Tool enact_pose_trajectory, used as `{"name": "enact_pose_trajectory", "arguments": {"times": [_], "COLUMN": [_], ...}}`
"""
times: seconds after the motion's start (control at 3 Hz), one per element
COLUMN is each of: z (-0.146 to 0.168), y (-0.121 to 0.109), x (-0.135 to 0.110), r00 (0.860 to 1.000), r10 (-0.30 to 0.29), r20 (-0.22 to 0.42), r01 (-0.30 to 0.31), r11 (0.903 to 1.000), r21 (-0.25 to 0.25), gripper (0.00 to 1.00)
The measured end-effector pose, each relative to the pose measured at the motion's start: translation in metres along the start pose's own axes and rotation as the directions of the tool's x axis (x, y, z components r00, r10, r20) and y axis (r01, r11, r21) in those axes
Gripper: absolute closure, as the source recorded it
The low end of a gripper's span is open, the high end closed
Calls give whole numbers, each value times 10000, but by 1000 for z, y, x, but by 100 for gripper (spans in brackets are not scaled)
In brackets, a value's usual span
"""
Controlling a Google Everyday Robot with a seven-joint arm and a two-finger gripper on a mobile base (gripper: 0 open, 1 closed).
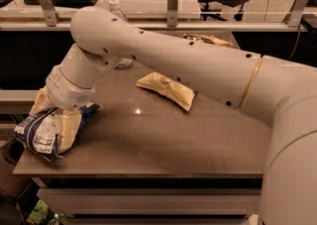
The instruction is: Pick blue chip bag
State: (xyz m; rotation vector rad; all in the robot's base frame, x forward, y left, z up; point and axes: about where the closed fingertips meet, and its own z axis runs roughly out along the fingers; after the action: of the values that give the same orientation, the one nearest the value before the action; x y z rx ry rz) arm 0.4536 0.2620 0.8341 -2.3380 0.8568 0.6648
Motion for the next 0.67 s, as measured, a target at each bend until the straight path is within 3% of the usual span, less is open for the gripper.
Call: {"name": "enact_pose_trajectory", "arguments": {"times": [0.33,0.67], "z": [0,0], "y": [0,0], "x": [0,-2], "r00": [10000,10000], "r10": [-1,-19], "r20": [0,8], "r01": [1,19], "r11": [10000,10000], "r21": [-2,-23], "gripper": [89,100]}}
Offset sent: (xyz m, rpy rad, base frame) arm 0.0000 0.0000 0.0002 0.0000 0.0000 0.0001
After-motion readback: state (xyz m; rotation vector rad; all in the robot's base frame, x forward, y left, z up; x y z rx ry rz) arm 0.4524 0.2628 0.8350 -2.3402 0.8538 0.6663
